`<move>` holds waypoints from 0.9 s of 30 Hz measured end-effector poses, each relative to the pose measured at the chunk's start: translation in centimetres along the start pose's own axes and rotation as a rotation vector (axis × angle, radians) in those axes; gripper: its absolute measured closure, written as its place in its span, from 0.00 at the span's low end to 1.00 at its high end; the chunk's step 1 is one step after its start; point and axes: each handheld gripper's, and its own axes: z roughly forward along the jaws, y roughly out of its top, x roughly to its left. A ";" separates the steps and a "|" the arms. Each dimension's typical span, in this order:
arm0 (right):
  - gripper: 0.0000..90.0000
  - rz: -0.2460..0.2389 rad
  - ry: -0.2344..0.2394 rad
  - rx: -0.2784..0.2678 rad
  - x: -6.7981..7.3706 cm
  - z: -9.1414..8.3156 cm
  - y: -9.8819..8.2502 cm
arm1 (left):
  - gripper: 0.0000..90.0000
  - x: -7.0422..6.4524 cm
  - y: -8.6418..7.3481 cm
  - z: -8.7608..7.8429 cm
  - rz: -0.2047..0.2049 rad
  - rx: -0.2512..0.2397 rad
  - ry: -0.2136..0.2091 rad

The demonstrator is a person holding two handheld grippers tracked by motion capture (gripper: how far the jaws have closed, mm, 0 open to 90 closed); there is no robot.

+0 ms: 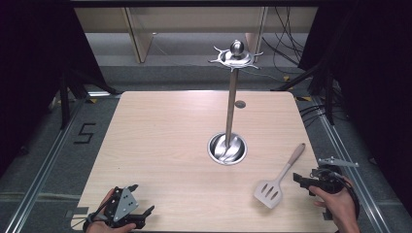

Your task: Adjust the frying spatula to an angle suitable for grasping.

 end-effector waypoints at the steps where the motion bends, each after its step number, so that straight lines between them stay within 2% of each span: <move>1: 0.22 0.017 -0.014 0.003 0.2 0.2 0.2 | 0.17 0.0 0.0 0.0 -0.002 -0.006 0.004; 2: 0.22 0.017 -0.014 0.003 0.2 0.2 0.2 | 0.17 0.0 0.0 0.0 -0.002 -0.006 0.004; 3: 0.22 0.186 -0.020 0.077 1.5 -0.2 0.4 | 0.17 0.0 -0.1 0.0 0.001 -0.006 0.007; 4: 0.22 0.006 -0.012 0.005 0.2 0.4 0.5 | 0.17 -0.1 0.0 0.0 0.003 -0.003 0.006; 5: 0.24 0.044 -0.012 0.034 0.4 0.3 0.8 | 0.17 0.1 0.0 -0.1 0.013 0.012 0.003; 6: 0.24 0.099 -0.031 0.028 0.7 0.5 1.0 | 0.17 -0.1 0.0 0.0 -0.013 -0.003 0.000; 7: 0.23 0.039 -0.028 0.006 0.1 0.8 1.2 | 0.17 0.0 0.0 0.0 0.007 0.007 0.012; 8: 0.23 0.080 -0.032 0.021 0.5 0.8 1.3 | 0.17 0.0 0.0 0.0 0.007 0.008 0.021; 9: 0.24 0.041 -0.015 0.005 0.1 1.0 1.5 | 0.17 0.0 0.0 0.0 0.007 0.009 0.019; 10: 0.24 0.041 -0.015 0.005 0.1 1.0 1.5 | 0.17 0.0 0.0 0.0 0.007 0.009 0.019; 11: 0.24 0.012 -0.027 0.011 -0.1 1.2 1.8 | 0.17 0.0 0.0 0.0 0.007 0.011 0.022; 13: 0.24 0.002 -0.017 0.001 -0.2 1.6 1.9 | 0.17 0.0 0.0 0.0 -0.001 0.019 0.006; 15: 0.24 0.014 -0.021 0.013 -0.2 1.8 2.3 | 0.17 0.0 -0.1 0.0 0.005 0.012 0.023; 16: 0.23 0.028 -0.041 0.041 0.0 1.8 2.6 | 0.17 0.0 0.0 0.0 0.004 0.008 0.018; 17: 0.22 -0.024 -0.053 0.076 0.1 1.9 2.8 | 0.17 0.0 0.0 -0.1 0.007 0.013 0.014; 18: 0.23 -0.053 -0.067 0.099 0.6 2.1 3.3 | 0.17 0.0 0.1 0.0 -0.005 0.002 0.008; 19: 0.24 -0.068 -0.061 0.093 0.8 2.2 3.4 | 0.17 0.1 0.0 -0.1 0.006 0.011 0.005; 20: 0.24 -0.068 -0.066 0.099 1.0 2.2 3.6 | 0.17 0.0 0.0 0.0 0.004 0.007 0.020; 22: 0.24 -0.074 -0.055 0.099 1.0 2.3 3.8 | 0.17 0.0 -0.1 0.1 0.000 0.008 0.016; 24: 0.23 -0.077 -0.080 0.097 0.6 2.6 4.7 | 0.17 0.0 0.0 0.0 0.003 0.018 0.008; 25: 0.23 -0.077 -0.080 0.097 0.6 2.6 4.7 | 0.17 0.0 0.0 0.0 0.004 0.009 0.022; 26: 0.23 -0.051 -0.083 0.111 0.4 2.6 5.2 | 0.17 0.0 0.0 0.0 0.004 0.008 0.019; 27: 0.23 -0.051 -0.083 0.111 0.4 2.6 5.2 | 0.17 0.0 0.0 0.0 0.004 0.008 0.019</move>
